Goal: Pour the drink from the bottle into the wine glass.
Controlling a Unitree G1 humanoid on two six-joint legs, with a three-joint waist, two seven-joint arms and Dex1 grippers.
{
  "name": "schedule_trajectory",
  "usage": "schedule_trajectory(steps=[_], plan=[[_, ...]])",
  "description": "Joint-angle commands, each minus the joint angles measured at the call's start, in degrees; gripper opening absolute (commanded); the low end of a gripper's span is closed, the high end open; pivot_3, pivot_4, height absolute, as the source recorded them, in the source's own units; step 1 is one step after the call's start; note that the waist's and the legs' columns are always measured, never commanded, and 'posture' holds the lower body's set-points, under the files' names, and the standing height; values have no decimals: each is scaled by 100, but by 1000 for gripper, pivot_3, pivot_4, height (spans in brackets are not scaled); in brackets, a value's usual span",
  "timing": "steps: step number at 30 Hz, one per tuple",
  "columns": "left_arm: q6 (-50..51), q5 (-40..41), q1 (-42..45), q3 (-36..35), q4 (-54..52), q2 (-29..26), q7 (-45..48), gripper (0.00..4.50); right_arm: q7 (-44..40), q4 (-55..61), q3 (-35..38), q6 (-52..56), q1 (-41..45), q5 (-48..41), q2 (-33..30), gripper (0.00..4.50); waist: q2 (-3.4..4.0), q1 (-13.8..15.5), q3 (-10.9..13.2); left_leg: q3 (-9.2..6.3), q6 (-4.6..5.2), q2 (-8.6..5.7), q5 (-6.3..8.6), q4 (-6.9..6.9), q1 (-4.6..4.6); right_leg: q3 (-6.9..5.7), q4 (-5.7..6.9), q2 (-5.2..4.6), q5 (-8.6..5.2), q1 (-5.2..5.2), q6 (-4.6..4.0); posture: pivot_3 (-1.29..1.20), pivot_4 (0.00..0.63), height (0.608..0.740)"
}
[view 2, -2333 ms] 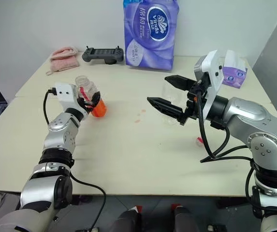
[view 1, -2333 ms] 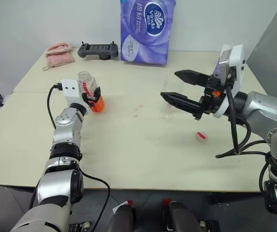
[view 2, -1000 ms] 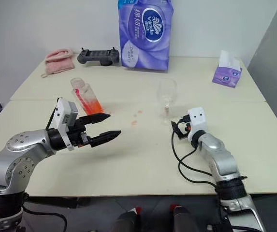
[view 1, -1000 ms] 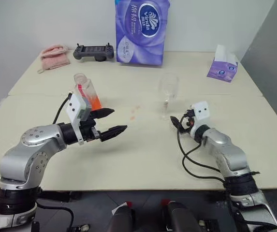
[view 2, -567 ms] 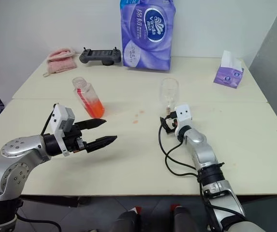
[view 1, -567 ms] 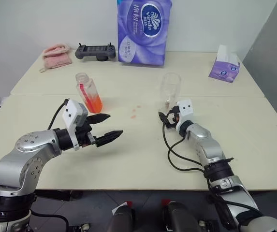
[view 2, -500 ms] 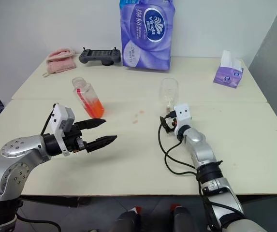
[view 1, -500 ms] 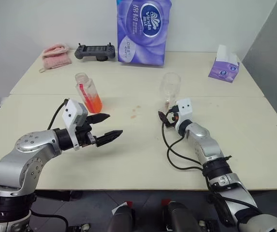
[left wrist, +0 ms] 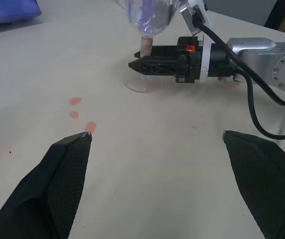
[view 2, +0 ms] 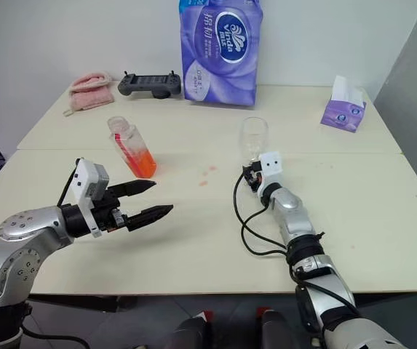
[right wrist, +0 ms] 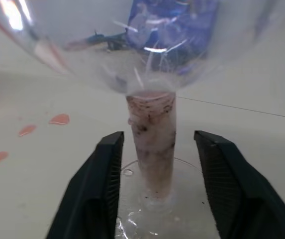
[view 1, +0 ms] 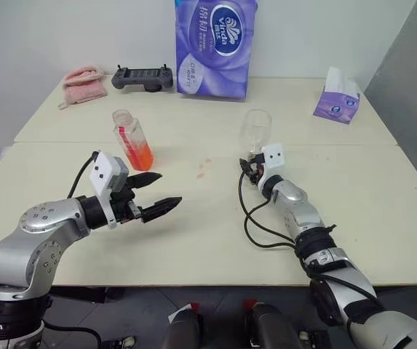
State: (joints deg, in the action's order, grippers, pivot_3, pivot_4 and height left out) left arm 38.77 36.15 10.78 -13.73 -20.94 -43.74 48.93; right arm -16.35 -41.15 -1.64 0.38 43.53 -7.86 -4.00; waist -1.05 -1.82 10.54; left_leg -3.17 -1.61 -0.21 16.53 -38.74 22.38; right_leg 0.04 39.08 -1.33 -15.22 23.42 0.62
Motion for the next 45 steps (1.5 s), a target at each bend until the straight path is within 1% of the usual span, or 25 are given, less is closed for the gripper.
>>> schedule_trajectory(steps=[1, 3, 4, 9, 14, 16, 19, 22, 25, 30, 33, 42, 44, 45], plan=[[-124, 71, -30, -212, -206, -57, -38, 4500, -121, 79, 89, -236, 160, 23, -7, 980, 0, 0, 0, 0, 0, 0, 0, 0, 0, 0, 0, 0, 0, 0, 0, 0, 150, 740], [-137, 86, -113, -248, -281, -25, -73, 4500, -209, 119, 62, -271, 150, 54, -43, 261, 0, -2, 0, 2, 0, 0, 0, 0, 0, 2, 0, 0, 0, 0, 0, 0, 150, 740], [-150, 94, -154, -263, -310, -19, -81, 4500, -238, 135, 49, -279, 148, 74, -49, 147, 0, -3, 0, 4, 0, 0, 0, 0, -1, 5, -1, 0, 0, 1, 0, 0, 150, 740], [-216, 144, -634, -535, -584, 13, -147, 4500, -539, 182, -425, -520, 208, 547, -49, 149, 2, -25, 1, 16, 1, 7, 1, 4, -2, 18, 0, -2, 0, 9, 0, 0, 150, 740], [-259, 242, -1599, -1021, -1181, 243, -396, 4500, -680, -92, -552, -686, 526, 645, 240, 149, 3, -68, 2, 31, 0, 19, 1, 12, -3, 34, 2, -2, 2, 20, -3, 0, 150, 740], [-260, 301, -1886, -1152, -1385, 349, -531, 4500, -704, -332, -527, -765, 669, 658, 349, 149, 2, -66, 2, 31, 0, 22, 1, 13, -3, 34, 1, -1, 3, 21, -4, 0, 150, 740], [-311, 330, -2264, -1394, -1663, 583, -837, 4500, -691, -997, -494, -956, 969, 695, 560, 149, 2, -53, 1, 30, 0, 21, 1, 12, -4, 32, 0, -2, 4, 19, -6, 0, 150, 740], [-424, 252, -2577, -1594, -1742, 640, -874, 4500, -676, -1602, -457, -1106, 1214, 738, 687, 149, 2, -16, 1, 30, 0, 20, 1, 12, -7, 32, -3, -2, 5, 16, -8, 0, 150, 740], [-484, 295, -2699, -1758, -1700, 596, -853, 4500, -651, -2058, -439, -1218, 1355, 799, 748, 149, 2, 4, 2, 30, 0, 16, 1, 12, -7, 31, -3, -2, 5, 15, -9, 0, 150, 740], [-485, 327, -2688, -1724, -1736, 592, -914, 4500, -600, -2439, -389, -1439, 1432, 874, 741, 149, 2, 1, 1, 34, 0, 15, 1, 19, -29, 34, -3, -1, 5, 1, -9, 0, 150, 740], [-484, 332, -2659, -1677, -1738, 591, -953, 4500, -602, -2520, -338, -1480, 1443, 894, 742, 149, 2, 0, 1, 42, 0, 15, 1, 33, -49, 42, -6, -2, 5, -9, -9, 0, 150, 740], [-470, 305, -2411, -1521, -1587, 519, -941, 4500, -566, -2531, -322, -1514, 1398, 951, 734, 149, 2, 1, 1, 42, 0, 15, 1, 36, -51, 42, -6, -2, 5, -10, -9, 0, 150, 740], [-472, 297, -2359, -1502, -1542, 504, -927, 4500, -617, -2510, -327, -1518, 1378, 942, 734, 881, 2, 1, 1, 42, 0, 15, 1, 36, -51, 42, -6, -2, 5, -10, -9, 0, 150, 740], [-471, 290, -2332, -1485, -1525, 502, -927, 4500, -635, -2497, -332, -1520, 1365, 945, 727, 1165, 2, -1, 1, 42, 0, 15, 1, 36, -51, 42, -6, -2, 5, -10, -9, 0, 150, 740]])
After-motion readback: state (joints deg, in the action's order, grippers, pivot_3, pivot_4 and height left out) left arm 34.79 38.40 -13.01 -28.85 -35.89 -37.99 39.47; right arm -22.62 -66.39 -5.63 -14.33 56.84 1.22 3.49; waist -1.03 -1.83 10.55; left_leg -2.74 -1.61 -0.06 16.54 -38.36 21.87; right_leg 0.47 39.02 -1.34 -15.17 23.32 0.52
